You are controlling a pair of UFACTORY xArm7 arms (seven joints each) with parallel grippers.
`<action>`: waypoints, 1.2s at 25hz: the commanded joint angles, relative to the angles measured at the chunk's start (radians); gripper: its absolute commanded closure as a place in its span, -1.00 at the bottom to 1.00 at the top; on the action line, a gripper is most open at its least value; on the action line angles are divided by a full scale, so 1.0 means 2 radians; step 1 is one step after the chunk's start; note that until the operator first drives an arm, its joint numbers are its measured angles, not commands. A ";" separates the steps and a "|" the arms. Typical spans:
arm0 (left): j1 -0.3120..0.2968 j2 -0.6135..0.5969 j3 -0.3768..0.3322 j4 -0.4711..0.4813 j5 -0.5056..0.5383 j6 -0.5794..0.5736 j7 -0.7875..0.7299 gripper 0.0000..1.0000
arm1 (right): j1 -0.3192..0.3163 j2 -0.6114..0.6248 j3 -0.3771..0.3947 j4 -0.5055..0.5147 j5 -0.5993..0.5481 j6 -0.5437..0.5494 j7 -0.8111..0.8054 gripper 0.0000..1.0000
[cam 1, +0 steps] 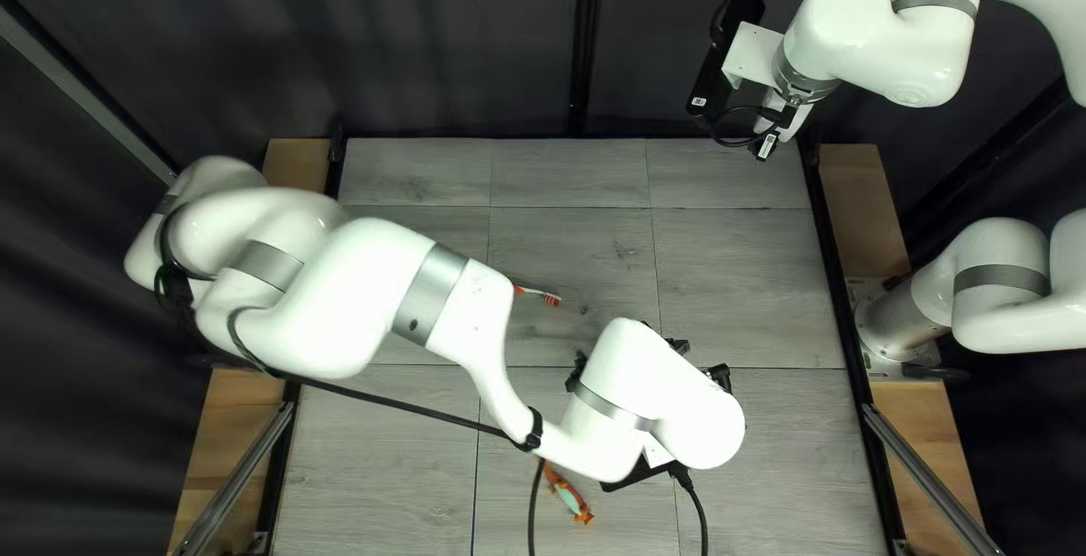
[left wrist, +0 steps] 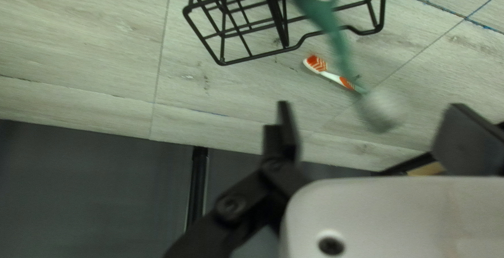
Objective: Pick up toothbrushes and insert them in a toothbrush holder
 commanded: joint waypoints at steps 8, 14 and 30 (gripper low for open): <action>0.010 -0.066 -0.008 -0.091 -0.018 -0.051 -0.035 -1.00 | 0.000 0.000 0.000 0.000 0.000 0.000 0.000 -1.00; -0.001 -0.084 -0.004 -0.140 -0.003 -0.085 -0.080 -1.00 | 0.000 0.000 0.000 0.000 0.000 0.000 0.000 -1.00; -0.033 -0.058 0.020 -0.129 0.064 -0.097 -0.152 -1.00 | 0.000 0.000 0.000 0.000 0.000 0.000 0.000 -1.00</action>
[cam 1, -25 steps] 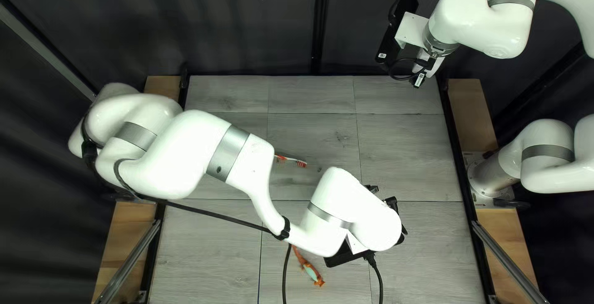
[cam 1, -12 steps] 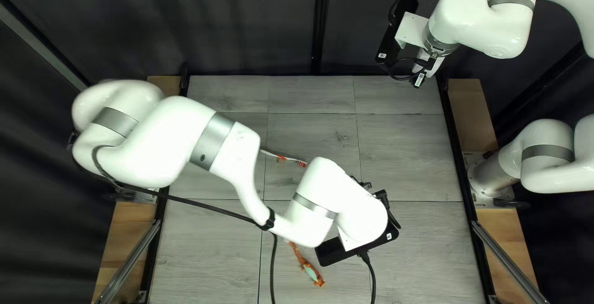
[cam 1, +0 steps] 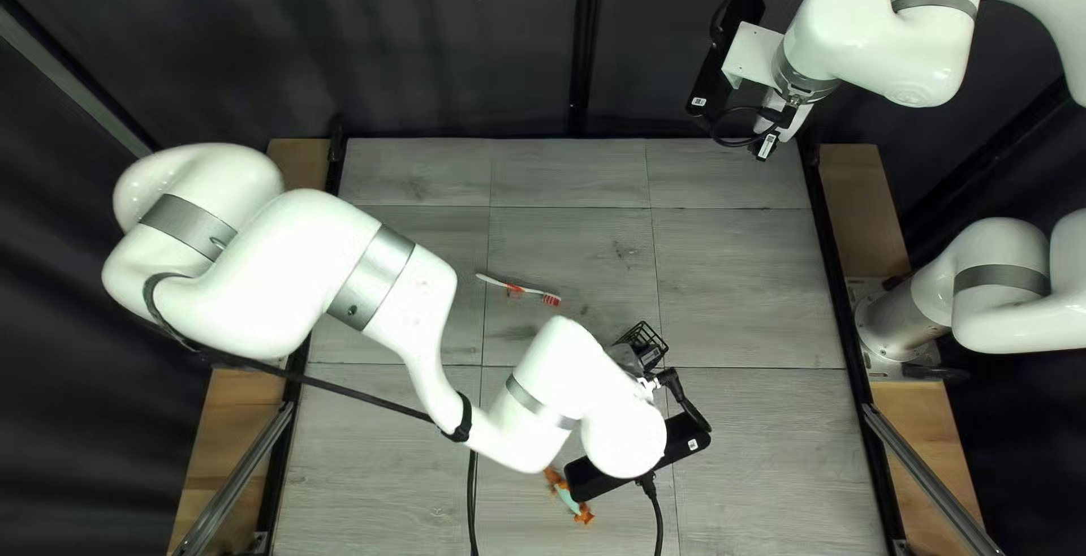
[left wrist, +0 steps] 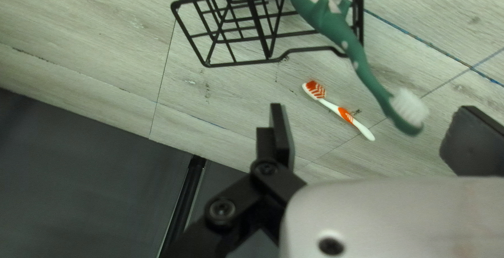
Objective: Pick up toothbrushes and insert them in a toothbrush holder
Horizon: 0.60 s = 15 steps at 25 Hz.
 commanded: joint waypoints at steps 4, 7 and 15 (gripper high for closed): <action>-0.002 0.016 0.018 0.037 0.021 0.020 -0.010 -1.00 | 0.000 0.000 0.000 0.000 0.000 0.000 0.000 -1.00; 0.001 0.019 0.024 0.040 0.027 0.019 -0.013 -1.00 | 0.000 0.000 0.000 0.000 0.000 0.000 0.000 -1.00; 0.011 0.024 0.033 0.049 0.036 0.005 -0.013 -1.00 | 0.000 0.000 0.000 0.000 0.000 0.000 0.000 -1.00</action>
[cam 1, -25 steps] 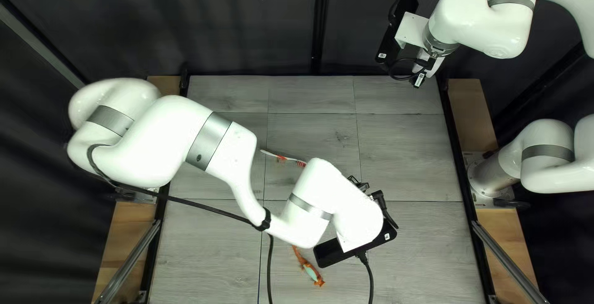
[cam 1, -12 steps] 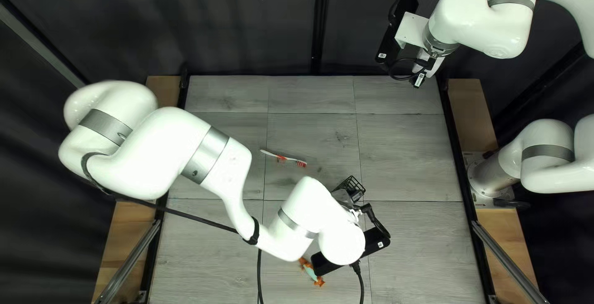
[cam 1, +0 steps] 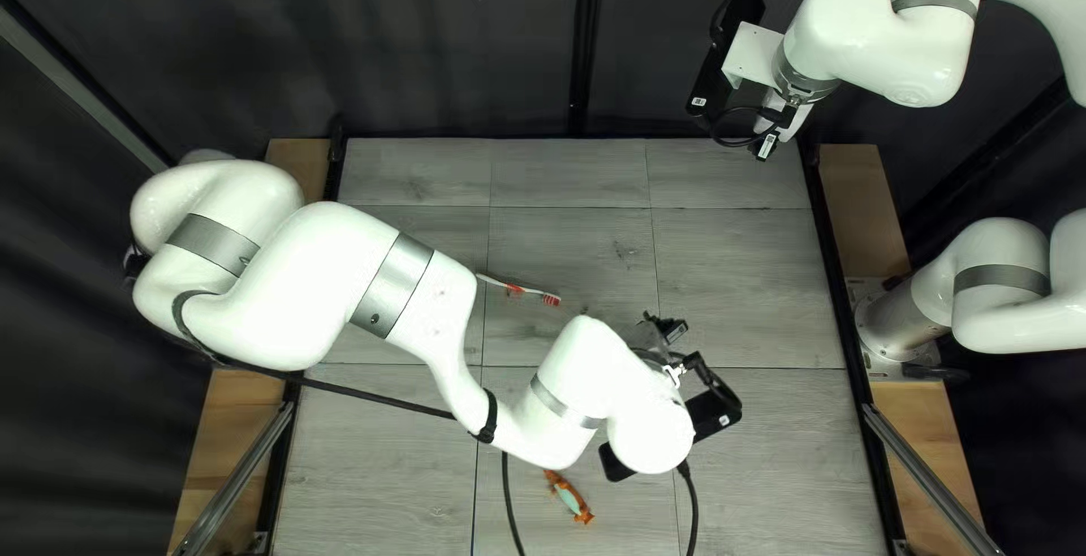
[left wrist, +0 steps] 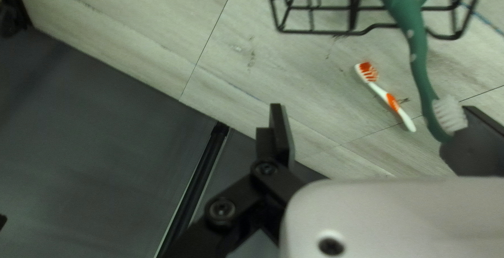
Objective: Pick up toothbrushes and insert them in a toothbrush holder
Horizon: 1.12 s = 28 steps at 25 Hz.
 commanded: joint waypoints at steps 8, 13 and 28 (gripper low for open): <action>0.005 0.012 0.010 0.028 0.014 -0.008 0.000 -1.00 | 0.000 0.000 0.000 0.000 0.000 0.000 0.000 -1.00; -0.004 -0.032 0.007 -0.017 0.021 -0.017 -0.017 -1.00 | 0.000 0.000 0.000 0.000 0.000 0.000 0.000 -1.00; 0.031 -0.294 0.007 -0.344 -0.084 -0.154 -0.083 -1.00 | 0.000 0.000 0.000 0.000 0.000 0.000 0.000 -1.00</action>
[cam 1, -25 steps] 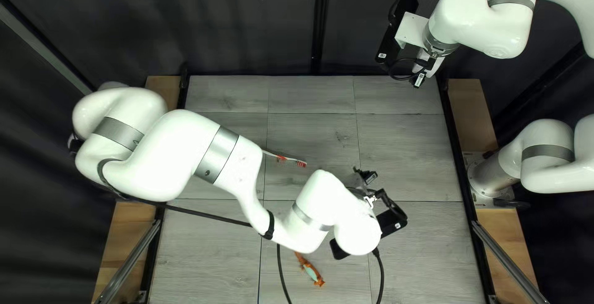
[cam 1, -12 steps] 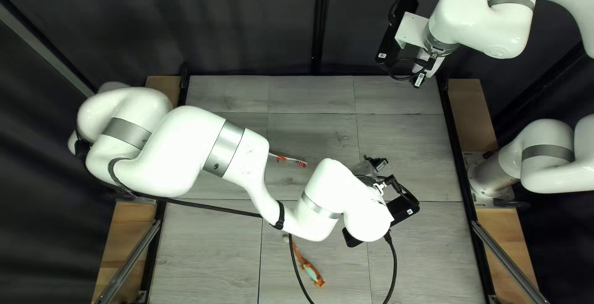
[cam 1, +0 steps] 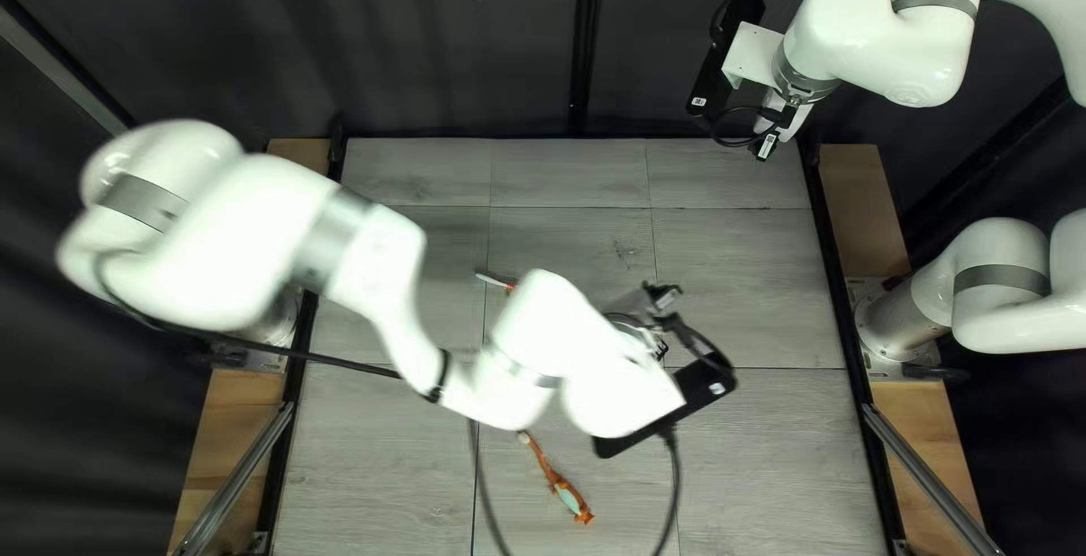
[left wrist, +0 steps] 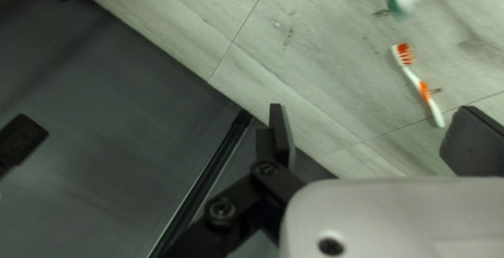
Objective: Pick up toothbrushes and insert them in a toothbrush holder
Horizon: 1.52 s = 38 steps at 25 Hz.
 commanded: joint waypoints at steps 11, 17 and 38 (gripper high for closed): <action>0.060 -0.065 0.057 -0.186 -0.054 -0.183 -0.167 -1.00 | 0.000 0.000 0.000 0.000 0.000 0.000 0.000 -1.00; 0.079 -0.038 0.074 -0.213 -0.064 -0.251 -0.192 -1.00 | 0.000 0.000 0.000 0.000 0.000 0.000 0.000 -1.00; 0.131 0.058 0.085 -0.216 -0.157 -0.302 -0.141 -1.00 | 0.000 0.000 0.000 0.000 0.000 0.000 0.000 -1.00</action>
